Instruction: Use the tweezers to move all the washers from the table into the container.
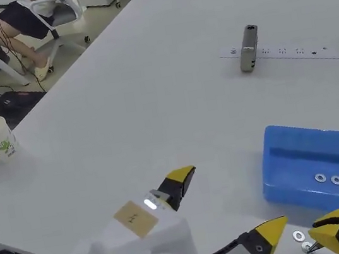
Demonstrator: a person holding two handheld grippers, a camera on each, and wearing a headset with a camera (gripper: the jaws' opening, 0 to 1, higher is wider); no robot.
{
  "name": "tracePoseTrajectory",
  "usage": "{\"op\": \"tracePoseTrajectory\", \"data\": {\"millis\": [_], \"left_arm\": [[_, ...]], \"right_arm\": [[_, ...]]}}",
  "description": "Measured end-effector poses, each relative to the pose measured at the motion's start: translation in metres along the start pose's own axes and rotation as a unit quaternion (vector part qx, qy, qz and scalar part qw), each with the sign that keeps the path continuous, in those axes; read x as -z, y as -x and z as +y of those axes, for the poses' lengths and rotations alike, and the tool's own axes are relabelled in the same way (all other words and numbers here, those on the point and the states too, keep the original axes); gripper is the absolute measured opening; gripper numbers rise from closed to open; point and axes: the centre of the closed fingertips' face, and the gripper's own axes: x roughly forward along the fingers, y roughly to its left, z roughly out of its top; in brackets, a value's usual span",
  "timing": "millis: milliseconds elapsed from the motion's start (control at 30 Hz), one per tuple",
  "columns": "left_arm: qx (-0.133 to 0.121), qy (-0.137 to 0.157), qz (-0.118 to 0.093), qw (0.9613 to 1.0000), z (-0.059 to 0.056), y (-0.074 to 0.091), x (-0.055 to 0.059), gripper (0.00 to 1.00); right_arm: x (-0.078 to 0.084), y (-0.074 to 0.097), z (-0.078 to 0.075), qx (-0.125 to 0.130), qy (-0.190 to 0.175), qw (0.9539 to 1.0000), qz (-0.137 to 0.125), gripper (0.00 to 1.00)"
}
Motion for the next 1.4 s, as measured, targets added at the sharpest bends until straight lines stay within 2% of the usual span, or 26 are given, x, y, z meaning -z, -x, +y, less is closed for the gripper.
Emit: {"op": "tracePoseTrajectory", "data": {"millis": [200,600,900,1000,1100,1167,1300,1400], "left_arm": [[0.004,-0.002,0.003,1.0,-0.001,0.0,0.001,0.7],[0.003,-0.004,0.007,1.0,-0.001,0.0,0.002,0.69],[0.0,-0.007,0.009,0.9999,0.0,0.0,0.003,0.68],[-0.002,-0.009,0.008,0.9999,0.001,0.0,0.003,0.68],[-0.003,-0.009,0.008,0.9999,0.001,0.0,0.003,0.68],[-0.001,-0.009,0.009,0.9999,0.0,0.0,0.003,0.68],[0.001,-0.013,0.013,0.9998,-0.001,-0.001,0.004,0.68],[0.0,-0.014,0.014,0.9998,-0.001,0.0,0.004,0.68]], "right_arm": [[0.0,-0.003,0.004,0.004,0.023,0.9997,0.012,0.04],[-0.007,-0.013,0.012,0.0,0.054,0.9984,0.015,0.04],[-0.005,-0.015,0.014,0.005,0.066,0.9977,0.013,0.05],[-0.002,-0.014,0.017,0.013,0.122,0.9924,0.013,0.04],[0.0,-0.013,0.019,0.015,0.13,0.9913,0.004,0.04],[-0.001,-0.013,0.019,0.023,0.148,0.9888,-0.002,0.03],[0.002,-0.01,0.022,0.046,0.197,0.9793,-0.002,0.03],[0.006,-0.005,0.027,0.049,0.21,0.9765,-0.005,0.03]]}}
